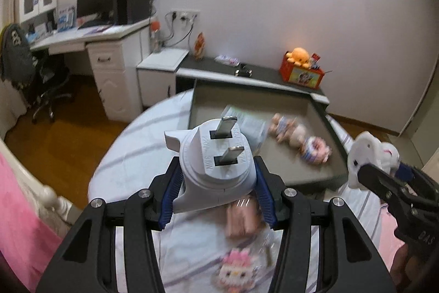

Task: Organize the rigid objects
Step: 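Carry the plug and white figure toward the green tray, then lower the plug and white figure into the tray and open both grippers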

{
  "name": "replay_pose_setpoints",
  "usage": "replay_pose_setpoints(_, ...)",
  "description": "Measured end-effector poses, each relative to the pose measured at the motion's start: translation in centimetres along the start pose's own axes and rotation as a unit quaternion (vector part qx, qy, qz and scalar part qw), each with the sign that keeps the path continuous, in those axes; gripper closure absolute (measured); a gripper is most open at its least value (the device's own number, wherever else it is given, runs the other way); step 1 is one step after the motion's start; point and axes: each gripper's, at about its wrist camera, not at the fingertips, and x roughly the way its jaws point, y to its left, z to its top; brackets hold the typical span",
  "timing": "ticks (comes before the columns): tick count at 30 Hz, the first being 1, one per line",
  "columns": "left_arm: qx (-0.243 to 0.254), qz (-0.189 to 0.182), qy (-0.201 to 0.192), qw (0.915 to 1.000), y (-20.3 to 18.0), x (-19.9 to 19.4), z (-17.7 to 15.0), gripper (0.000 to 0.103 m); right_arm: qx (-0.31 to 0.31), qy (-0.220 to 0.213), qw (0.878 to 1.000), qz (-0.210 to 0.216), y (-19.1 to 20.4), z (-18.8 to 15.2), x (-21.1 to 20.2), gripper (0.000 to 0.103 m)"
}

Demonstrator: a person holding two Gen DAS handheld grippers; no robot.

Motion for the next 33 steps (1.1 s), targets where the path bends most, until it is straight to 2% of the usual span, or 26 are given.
replay_pose_setpoints(4, 0.008, -0.011, -0.01, 0.9999, -1.0, 1.1, 2.8, 0.052, -0.009, -0.019, 1.0, -0.005, -0.6, 3.2, 0.7, 0.026)
replay_pose_setpoints(10, 0.012, -0.029, 0.017, 0.9994, -2.5, 5.3, 4.9, 0.052, -0.012, -0.005, 1.0, -0.011, -1.7, 5.6, 4.2, 0.025)
replay_pose_setpoints(19, 0.021, -0.048, 0.085, 0.9951, -4.4, 12.0, 3.5, 0.052, 0.0, 0.057, 0.998, -0.026, -4.2, 3.8, 10.0, 0.025)
replay_pose_setpoints(26, 0.027, -0.058, 0.109, 0.992, -5.1, 13.5, 2.6, 0.05, -0.004, 0.081, 0.996, -0.036, -4.9, 3.0, 11.3, 0.025)
replay_pose_setpoints(28, 0.032, -0.049, 0.103, 0.9929, -5.2, 13.1, 2.4, 0.044, -0.002, 0.085, 0.996, -0.034, -5.1, 2.8, 11.3, 0.023)
replay_pose_setpoints(30, 0.035, -0.036, 0.096, 0.9941, -5.1, 12.6, 2.3, 0.03, 0.0, 0.087, 0.996, -0.032, -5.3, 2.7, 11.1, 0.02)
replay_pose_setpoints(33, 0.039, -0.02, 0.079, 0.9959, -4.7, 11.4, 2.2, 0.02, 0.009, 0.085, 0.996, -0.033, -5.6, 2.5, 10.5, 0.013)
